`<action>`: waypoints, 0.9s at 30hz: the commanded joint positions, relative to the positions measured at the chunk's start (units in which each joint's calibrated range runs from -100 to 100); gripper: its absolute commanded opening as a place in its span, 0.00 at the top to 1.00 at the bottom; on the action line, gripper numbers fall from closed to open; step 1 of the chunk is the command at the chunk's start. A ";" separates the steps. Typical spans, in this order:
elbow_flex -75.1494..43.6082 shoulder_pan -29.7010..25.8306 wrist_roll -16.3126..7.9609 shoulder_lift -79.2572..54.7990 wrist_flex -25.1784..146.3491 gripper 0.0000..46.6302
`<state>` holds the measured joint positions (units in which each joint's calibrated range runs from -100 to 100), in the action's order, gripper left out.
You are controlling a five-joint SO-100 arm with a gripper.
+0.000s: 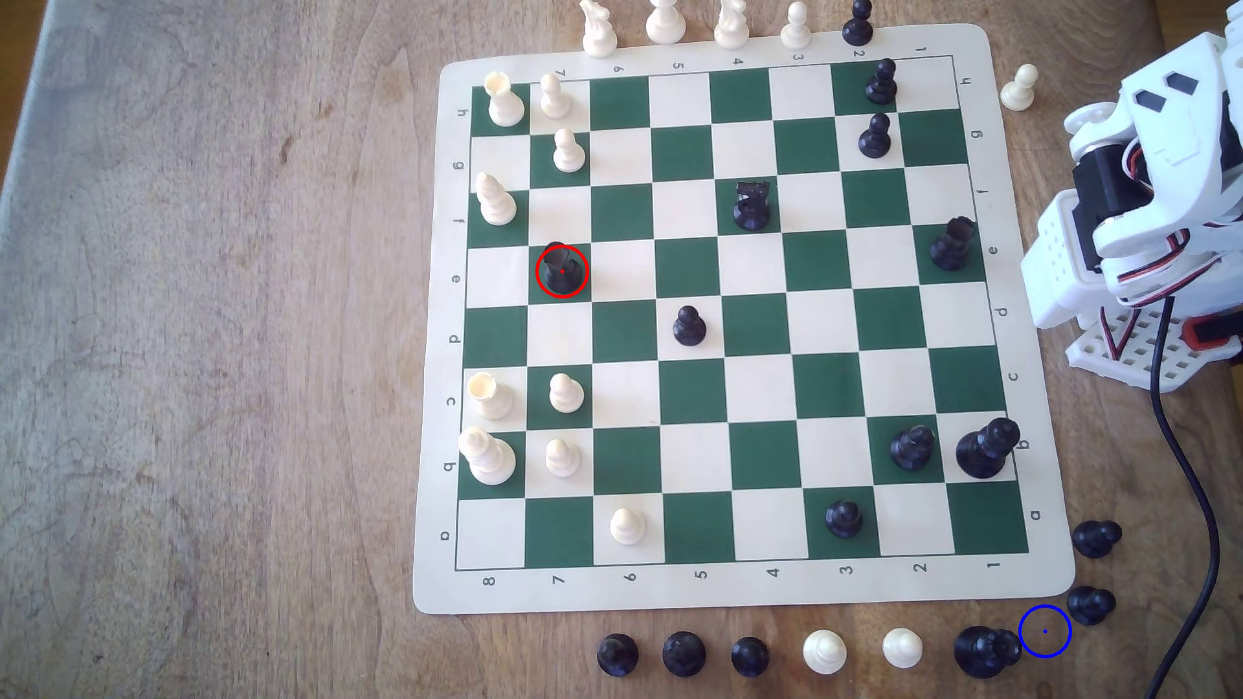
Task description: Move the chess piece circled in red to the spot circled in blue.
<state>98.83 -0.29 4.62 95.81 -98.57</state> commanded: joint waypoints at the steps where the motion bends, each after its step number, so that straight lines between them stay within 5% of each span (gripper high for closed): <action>1: 1.17 -0.45 0.10 0.03 -0.29 1.00; 7: 0.54 -0.29 0.10 0.03 12.49 1.00; 22: -19.41 2.29 -0.88 -0.31 87.75 1.00; 27: -28.92 2.60 -0.93 -8.46 99.55 1.00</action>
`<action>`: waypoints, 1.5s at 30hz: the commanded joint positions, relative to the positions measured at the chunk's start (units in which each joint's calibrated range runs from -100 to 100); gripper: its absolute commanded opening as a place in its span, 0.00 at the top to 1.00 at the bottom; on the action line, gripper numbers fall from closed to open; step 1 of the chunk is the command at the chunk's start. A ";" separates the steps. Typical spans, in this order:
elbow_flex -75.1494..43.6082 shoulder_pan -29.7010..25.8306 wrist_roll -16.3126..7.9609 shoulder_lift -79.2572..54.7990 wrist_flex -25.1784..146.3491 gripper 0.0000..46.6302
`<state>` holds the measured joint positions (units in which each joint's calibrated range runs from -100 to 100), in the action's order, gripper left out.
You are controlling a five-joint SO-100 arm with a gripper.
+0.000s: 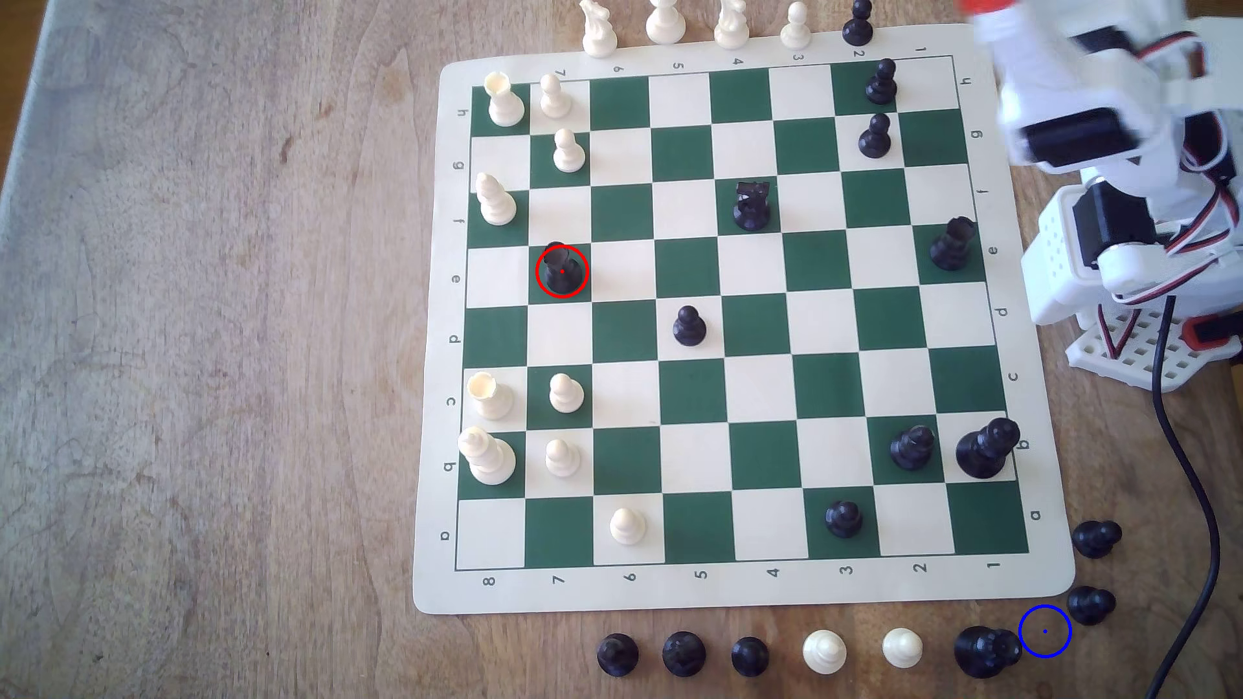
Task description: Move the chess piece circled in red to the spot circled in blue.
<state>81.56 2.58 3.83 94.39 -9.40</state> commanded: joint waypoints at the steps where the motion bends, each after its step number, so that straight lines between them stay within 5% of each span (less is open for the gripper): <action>1: -13.66 -0.27 -0.24 -8.99 12.92 1.00; 3: -18.83 0.35 -4.15 -12.21 25.70 1.00; 6: -24.81 0.27 -3.71 -17.39 38.48 1.00; 7: -27.53 0.98 -0.49 -21.13 42.24 1.00; 8: -27.80 0.98 0.24 -22.23 42.41 0.98; 11: -30.43 0.43 0.39 -28.17 45.93 0.89; 18: -40.58 -0.27 0.39 -41.33 52.32 0.84; 25: -66.79 1.99 -6.06 -64.59 64.68 0.89; 31: -75.13 2.15 -9.23 -75.03 66.08 0.89; 38: -77.03 3.87 -9.28 -85.22 61.25 0.71; 45: -79.12 5.59 -8.79 -93.71 58.46 0.74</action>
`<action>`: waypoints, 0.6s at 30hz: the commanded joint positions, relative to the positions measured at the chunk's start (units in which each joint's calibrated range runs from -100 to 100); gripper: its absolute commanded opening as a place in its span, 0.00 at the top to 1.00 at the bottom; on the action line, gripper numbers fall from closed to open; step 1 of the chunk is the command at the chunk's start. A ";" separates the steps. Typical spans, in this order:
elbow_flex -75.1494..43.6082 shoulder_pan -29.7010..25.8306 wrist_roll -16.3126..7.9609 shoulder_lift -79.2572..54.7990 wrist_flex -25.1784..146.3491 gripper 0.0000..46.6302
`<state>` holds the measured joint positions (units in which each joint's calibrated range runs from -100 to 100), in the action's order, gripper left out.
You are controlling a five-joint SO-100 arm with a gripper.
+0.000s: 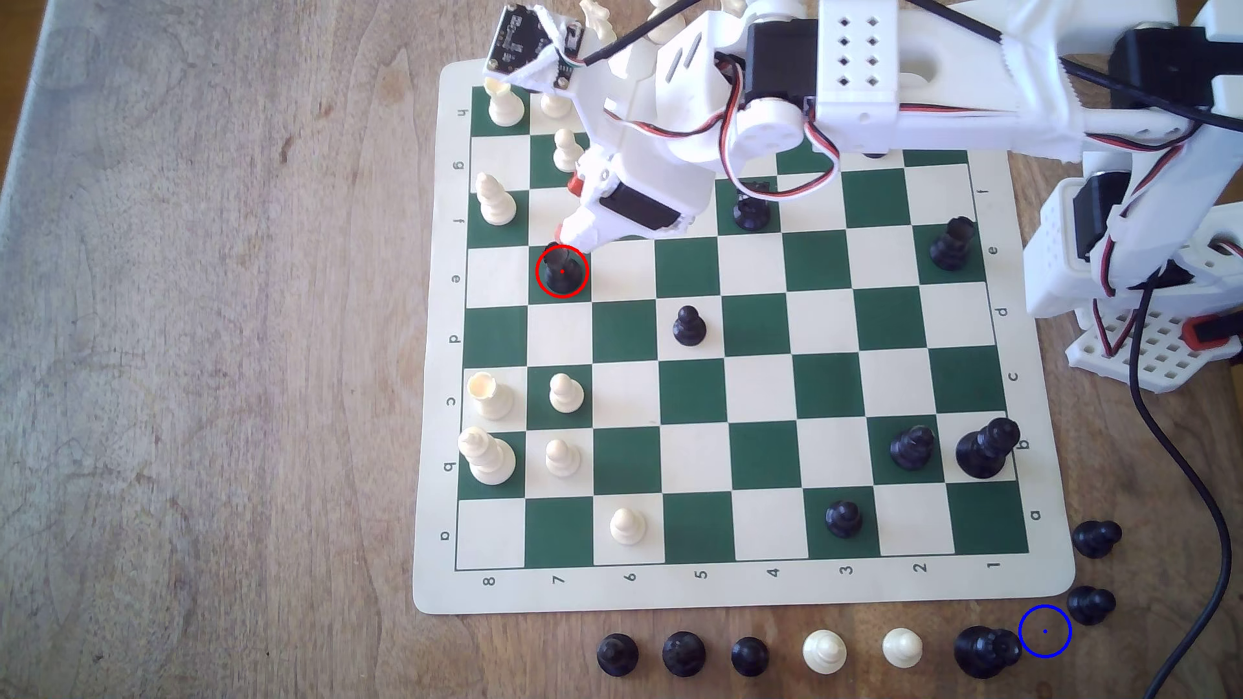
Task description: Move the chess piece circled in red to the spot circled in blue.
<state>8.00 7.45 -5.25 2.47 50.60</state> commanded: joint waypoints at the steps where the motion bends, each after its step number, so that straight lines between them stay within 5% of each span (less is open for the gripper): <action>1: -5.82 0.73 0.29 -2.56 -1.62 0.74; 8: -9.63 0.73 -0.39 -8.50 -3.01 0.65; 18: -10.17 1.51 -0.39 -12.66 -5.22 0.65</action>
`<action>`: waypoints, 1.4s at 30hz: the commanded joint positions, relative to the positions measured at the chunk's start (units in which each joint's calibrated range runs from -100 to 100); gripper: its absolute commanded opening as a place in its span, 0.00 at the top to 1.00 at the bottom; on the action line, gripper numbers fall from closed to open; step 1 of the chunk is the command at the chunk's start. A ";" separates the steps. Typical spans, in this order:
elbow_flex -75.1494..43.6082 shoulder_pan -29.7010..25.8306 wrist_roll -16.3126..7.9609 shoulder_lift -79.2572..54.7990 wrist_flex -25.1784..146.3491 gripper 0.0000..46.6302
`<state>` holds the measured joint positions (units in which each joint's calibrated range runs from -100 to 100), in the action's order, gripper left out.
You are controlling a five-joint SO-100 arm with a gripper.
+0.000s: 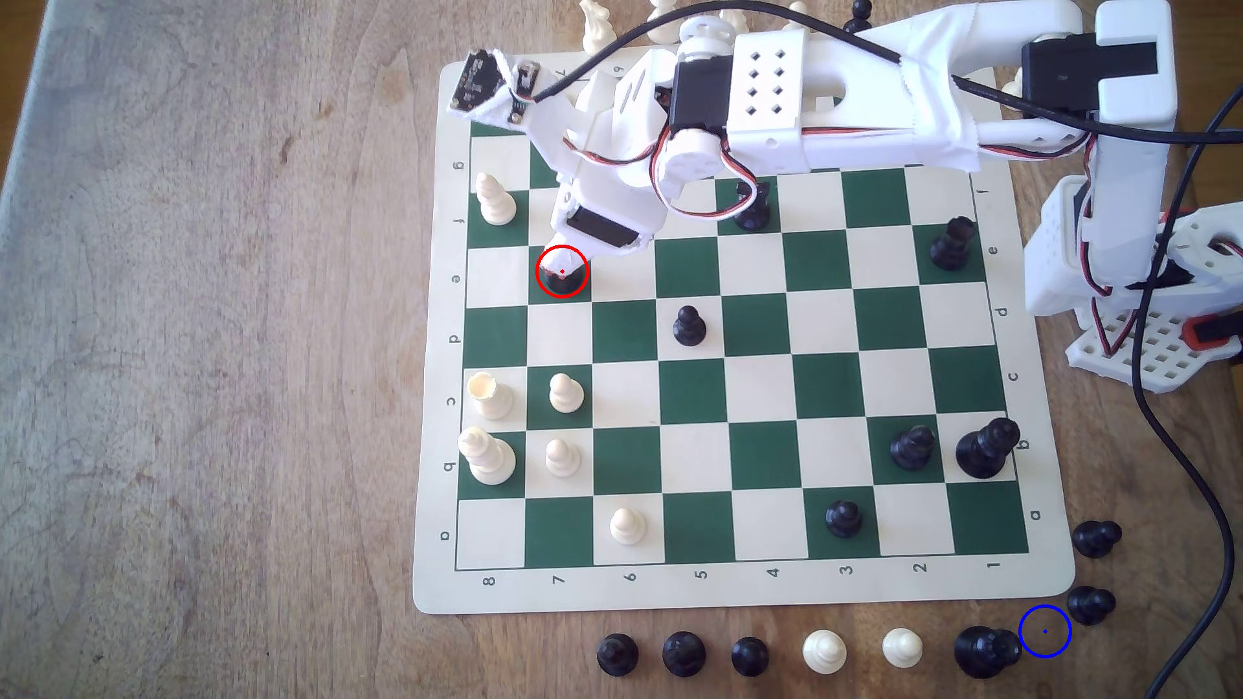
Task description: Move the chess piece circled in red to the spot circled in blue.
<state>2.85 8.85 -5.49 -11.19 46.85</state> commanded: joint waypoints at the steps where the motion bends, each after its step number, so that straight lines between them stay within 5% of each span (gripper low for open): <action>1: -5.02 0.11 -0.15 0.49 -2.05 0.64; 42: -8.74 -1.61 -1.56 -6.05 -5.17 0.74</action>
<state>-1.58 7.82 -6.96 -19.31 42.63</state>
